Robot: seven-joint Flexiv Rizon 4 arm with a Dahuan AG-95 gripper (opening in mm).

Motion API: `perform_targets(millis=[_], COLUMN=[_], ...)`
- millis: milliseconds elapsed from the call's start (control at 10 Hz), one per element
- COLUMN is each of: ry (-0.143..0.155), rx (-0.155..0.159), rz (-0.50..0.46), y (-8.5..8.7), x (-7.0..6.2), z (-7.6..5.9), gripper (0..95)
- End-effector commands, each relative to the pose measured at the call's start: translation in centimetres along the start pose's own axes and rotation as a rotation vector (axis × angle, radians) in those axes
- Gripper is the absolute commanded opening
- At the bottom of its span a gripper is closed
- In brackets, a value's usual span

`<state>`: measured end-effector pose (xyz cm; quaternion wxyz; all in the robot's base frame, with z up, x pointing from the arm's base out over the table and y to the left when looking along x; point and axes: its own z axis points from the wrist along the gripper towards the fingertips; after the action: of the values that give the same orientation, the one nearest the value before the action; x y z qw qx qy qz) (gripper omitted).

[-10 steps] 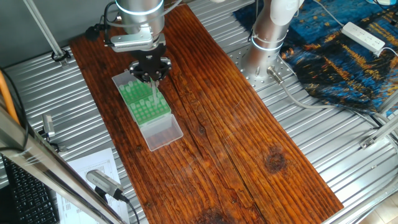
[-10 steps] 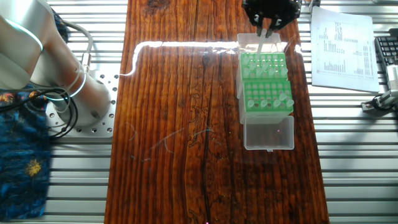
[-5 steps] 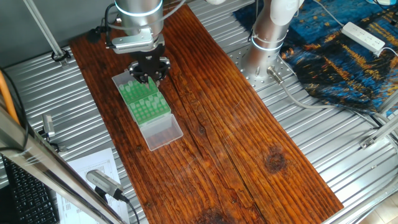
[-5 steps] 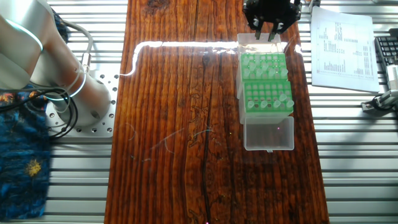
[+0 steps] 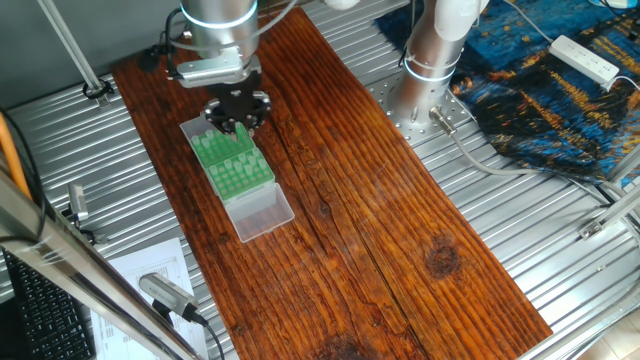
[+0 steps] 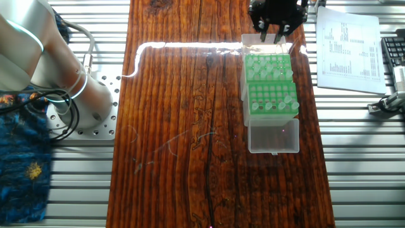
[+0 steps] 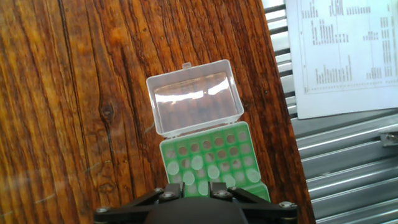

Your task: Transfer all large pipette tips from one holder to another

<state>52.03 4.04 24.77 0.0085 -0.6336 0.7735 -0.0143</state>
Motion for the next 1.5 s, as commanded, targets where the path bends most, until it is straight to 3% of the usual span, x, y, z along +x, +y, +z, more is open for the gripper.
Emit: perform_targets(millis=[100,400,700,900,1200,1500], ry=[-0.008,0.022,0.013,0.031,0.041,0.058], rx=[-0.03,-0.024,-0.015,-0.017,-0.017,-0.016], rz=[0.007,0.008,0.086,-0.027,-0.142,-0.272], y=[-1.3,-3.6,-5.4,-6.7,-7.0,-7.0], x=[1.0,2.2,3.3,3.6,4.4,4.7], z=[-0.1,0.4,2.2,3.2,4.6,5.0], gripper=[19.0,19.0,19.0,19.0,19.0,19.0])
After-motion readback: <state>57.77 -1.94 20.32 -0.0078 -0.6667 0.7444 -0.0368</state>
